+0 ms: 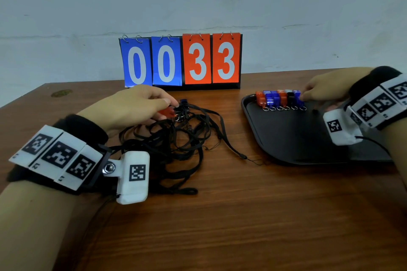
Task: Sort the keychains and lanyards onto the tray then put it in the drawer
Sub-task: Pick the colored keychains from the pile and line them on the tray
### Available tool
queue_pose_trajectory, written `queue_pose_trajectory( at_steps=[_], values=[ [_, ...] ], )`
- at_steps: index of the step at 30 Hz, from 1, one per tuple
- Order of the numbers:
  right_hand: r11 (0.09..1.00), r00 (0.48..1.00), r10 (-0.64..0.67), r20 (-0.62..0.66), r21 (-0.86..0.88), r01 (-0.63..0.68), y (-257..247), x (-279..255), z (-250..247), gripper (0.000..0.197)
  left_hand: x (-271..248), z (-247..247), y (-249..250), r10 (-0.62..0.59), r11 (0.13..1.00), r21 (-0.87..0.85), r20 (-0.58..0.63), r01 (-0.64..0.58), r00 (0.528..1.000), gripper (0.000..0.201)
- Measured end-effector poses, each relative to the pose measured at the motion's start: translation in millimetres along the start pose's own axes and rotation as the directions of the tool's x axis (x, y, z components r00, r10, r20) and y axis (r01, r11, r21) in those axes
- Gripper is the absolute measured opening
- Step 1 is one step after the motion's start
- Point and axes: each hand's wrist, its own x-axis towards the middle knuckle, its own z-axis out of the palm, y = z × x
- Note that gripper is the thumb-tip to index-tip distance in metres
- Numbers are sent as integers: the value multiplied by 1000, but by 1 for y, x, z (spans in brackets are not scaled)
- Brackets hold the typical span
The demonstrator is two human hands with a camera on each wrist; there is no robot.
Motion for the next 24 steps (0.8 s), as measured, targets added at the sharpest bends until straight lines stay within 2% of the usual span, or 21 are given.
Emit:
queue_pose_trajectory(
  at_steps=[9, 14, 17, 19, 20, 22, 23, 24],
  values=[
    [999, 999, -32, 4, -13, 32, 0, 3, 1, 31, -1, 0, 0, 32, 999, 0, 27, -32, 999, 30],
    [998, 997, -43, 70, -50, 47, -1, 0, -1, 38, -6, 1, 6, 96, 991, -102, 51, -90, 994, 31],
    [987, 998, -60, 29, -147, 63, -4, -3, -5, 40, -9, 4, 10, 149, 974, -176, 30, -142, 988, 38],
    [972, 989, -143, -38, -192, 134, -7, -8, -10, 34, -10, 5, 11, 167, 954, -261, 41, -151, 985, 43],
    [969, 977, -205, -64, -152, 193, -10, -12, -12, 30, -10, 5, 12, 178, 939, -309, 59, -152, 982, 45],
    [938, 941, -333, -62, 76, 337, -21, -26, -13, 25, -11, 3, 11, 211, 910, -384, 98, -158, 973, 48],
    [886, 921, -388, -41, 260, 385, -27, -35, -13, 25, -11, 3, 11, 234, 893, -418, 114, -167, 965, 48],
    [795, 894, -447, -5, 456, 400, -34, -44, -12, 27, -12, 3, 12, 262, 875, -449, 130, -178, 956, 48]
  ],
)
